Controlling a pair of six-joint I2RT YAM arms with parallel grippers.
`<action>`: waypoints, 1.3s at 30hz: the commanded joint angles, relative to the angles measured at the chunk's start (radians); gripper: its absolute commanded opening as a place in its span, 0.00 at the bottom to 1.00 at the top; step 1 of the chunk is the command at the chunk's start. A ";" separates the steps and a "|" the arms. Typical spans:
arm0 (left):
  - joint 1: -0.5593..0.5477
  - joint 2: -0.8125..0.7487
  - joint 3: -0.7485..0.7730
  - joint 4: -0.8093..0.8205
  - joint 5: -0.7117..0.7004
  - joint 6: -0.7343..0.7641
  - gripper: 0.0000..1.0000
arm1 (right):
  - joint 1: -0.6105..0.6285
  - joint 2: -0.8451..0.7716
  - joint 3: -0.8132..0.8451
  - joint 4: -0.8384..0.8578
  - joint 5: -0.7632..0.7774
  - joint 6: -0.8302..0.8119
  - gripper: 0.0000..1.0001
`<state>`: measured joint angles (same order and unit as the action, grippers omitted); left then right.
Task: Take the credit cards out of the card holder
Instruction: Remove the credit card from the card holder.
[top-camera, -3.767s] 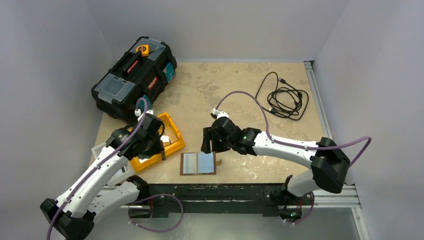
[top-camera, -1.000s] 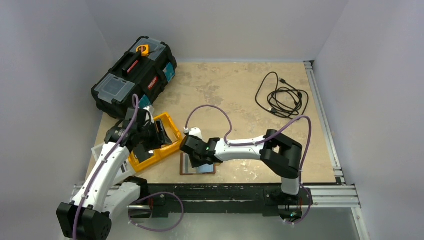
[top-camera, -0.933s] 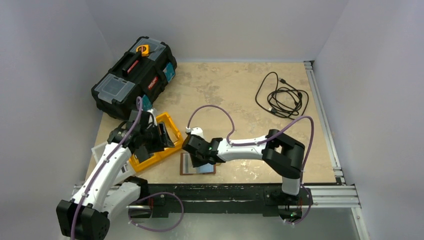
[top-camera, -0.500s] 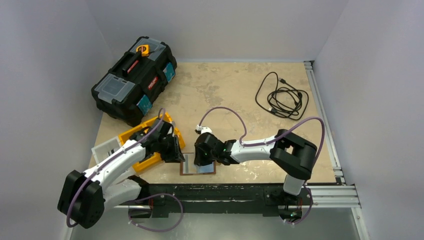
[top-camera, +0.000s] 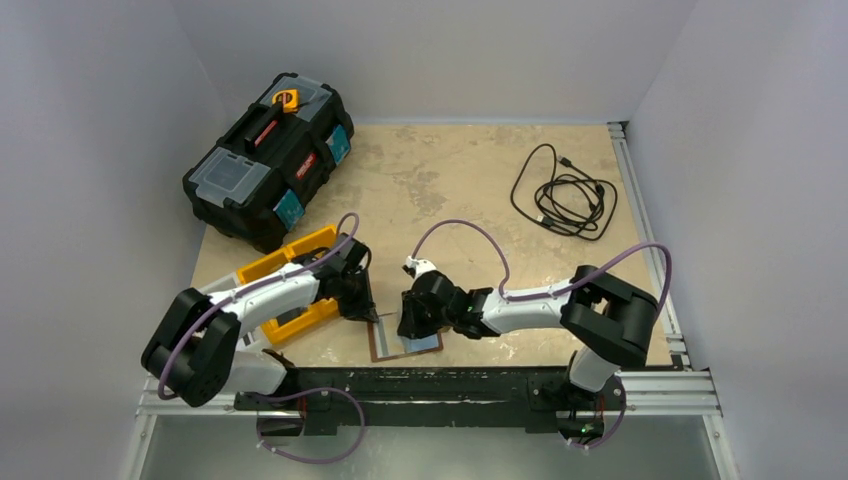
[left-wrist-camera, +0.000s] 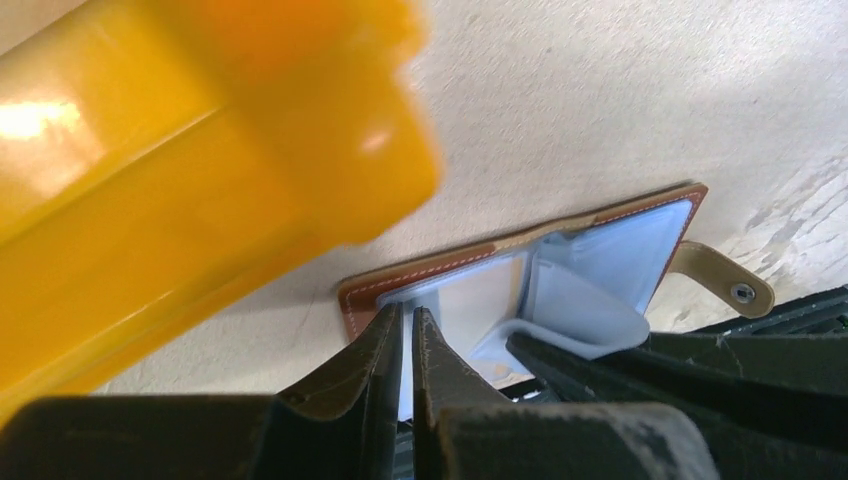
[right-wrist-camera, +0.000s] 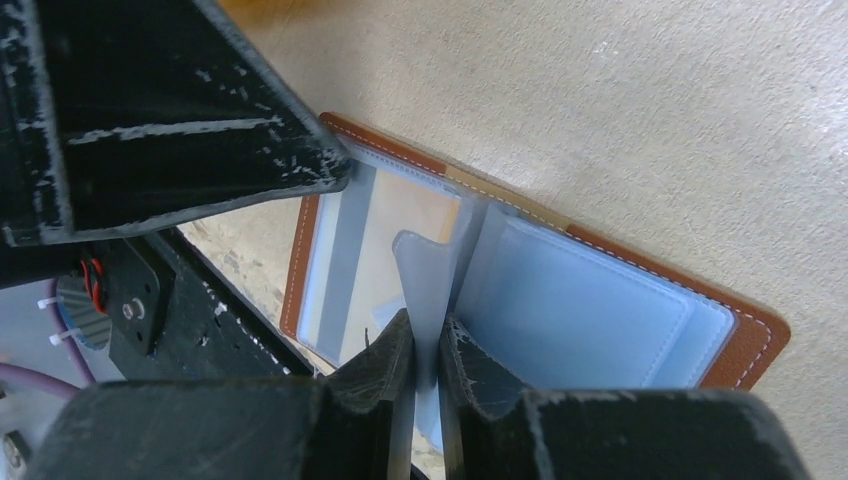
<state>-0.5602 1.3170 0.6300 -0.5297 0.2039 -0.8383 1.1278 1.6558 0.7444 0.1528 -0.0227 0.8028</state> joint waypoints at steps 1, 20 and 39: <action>-0.030 0.047 0.074 0.066 -0.031 -0.020 0.06 | -0.009 -0.042 -0.022 0.062 -0.019 -0.035 0.13; -0.138 0.044 0.113 0.120 0.027 -0.058 0.03 | -0.016 -0.218 0.015 -0.108 0.064 -0.032 0.46; -0.255 0.212 0.229 0.183 0.070 -0.109 0.06 | -0.029 -0.438 -0.036 -0.321 0.201 0.025 0.49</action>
<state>-0.8131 1.5784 0.8120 -0.3275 0.3099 -0.9512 1.0939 1.2125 0.7002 -0.1814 0.1596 0.8116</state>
